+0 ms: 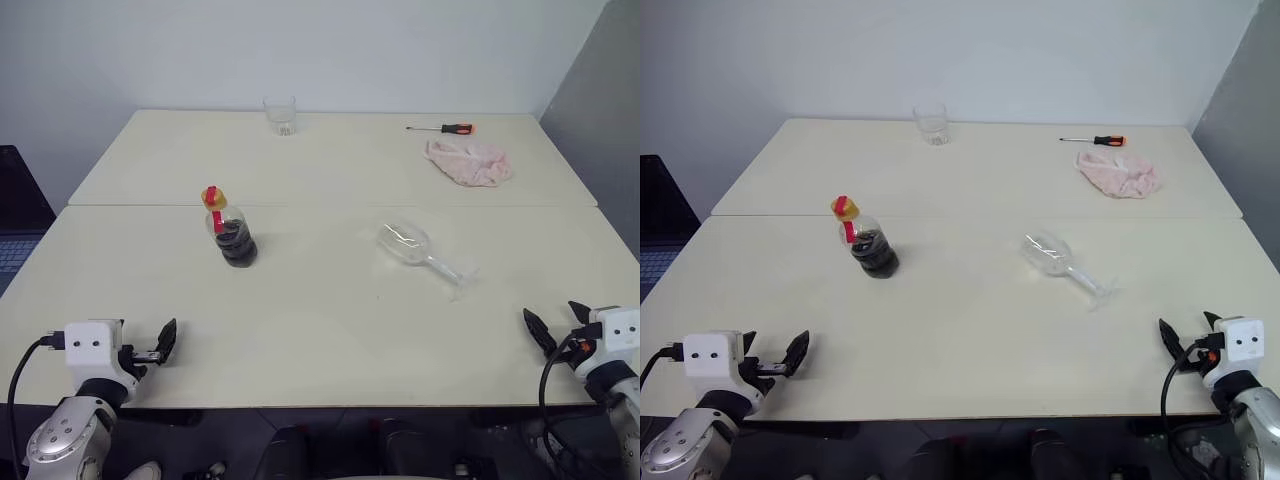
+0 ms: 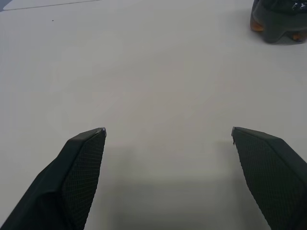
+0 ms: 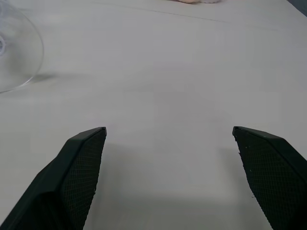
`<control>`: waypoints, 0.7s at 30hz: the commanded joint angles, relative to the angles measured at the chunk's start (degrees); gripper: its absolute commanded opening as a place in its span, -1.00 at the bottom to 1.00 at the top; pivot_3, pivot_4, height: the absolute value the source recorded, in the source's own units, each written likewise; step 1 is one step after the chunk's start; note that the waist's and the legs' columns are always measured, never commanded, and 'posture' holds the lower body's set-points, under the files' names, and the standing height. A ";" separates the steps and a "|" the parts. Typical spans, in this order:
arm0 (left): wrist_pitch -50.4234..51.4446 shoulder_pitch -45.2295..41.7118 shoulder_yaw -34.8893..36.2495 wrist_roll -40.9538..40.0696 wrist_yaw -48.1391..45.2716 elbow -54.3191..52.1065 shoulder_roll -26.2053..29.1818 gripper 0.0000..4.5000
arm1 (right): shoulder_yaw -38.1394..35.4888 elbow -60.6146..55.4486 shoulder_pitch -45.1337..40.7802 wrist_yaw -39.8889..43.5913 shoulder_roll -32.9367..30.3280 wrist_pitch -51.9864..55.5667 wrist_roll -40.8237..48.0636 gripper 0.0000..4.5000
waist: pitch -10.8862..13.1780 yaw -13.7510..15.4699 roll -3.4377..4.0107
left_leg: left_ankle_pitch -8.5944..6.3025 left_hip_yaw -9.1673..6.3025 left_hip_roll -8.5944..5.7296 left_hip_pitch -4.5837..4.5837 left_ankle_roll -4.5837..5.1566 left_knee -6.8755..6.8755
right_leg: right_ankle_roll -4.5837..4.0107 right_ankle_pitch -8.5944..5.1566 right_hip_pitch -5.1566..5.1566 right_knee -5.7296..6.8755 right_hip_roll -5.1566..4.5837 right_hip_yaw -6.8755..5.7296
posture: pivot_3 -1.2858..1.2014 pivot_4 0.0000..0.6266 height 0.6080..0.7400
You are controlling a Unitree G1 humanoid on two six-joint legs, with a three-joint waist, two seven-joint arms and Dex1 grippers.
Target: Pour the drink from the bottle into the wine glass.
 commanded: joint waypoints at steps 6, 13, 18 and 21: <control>-3.00 -1.28 1.14 0.34 -1.31 1.03 1.39 0.98 | -0.07 -3.12 -0.17 -0.95 0.18 -0.23 0.24 1.00 | 0.18 0.00 -0.04 | 0.00 0.00 0.00 0.00 0.00 0.00 | 0.00 0.00 0.00 0.00 0.00 0.00 | 0.03 -0.52 1.00; -6.34 -4.76 0.95 -0.09 -4.56 3.92 3.92 0.98 | 0.18 -5.98 -0.85 -1.24 0.11 0.44 1.05 1.00 | 0.34 0.02 -0.09 | 0.00 -0.02 0.01 -0.02 0.00 -0.01 | 0.00 0.00 -0.02 0.00 0.00 -0.02 | 0.03 -0.52 1.00; -5.57 -9.83 -0.58 -1.66 -6.96 5.12 5.58 0.98 | 2.53 -12.03 -3.23 -1.40 0.30 3.82 2.81 1.00 | 0.42 0.01 -0.05 | 0.00 -0.02 0.01 -0.02 -0.01 -0.01 | 0.01 0.01 -0.03 0.00 0.01 -0.04 | 0.03 -0.52 1.00; -3.88 -12.48 -1.58 -4.57 -10.56 5.39 6.51 0.98 | 3.52 -14.30 -5.01 -2.12 0.31 6.51 3.87 1.00 | 0.42 -0.01 -0.05 | 0.00 -0.06 0.03 -0.01 -0.01 0.00 | 0.01 0.01 -0.01 0.02 0.02 -0.08 | 0.03 -0.52 1.00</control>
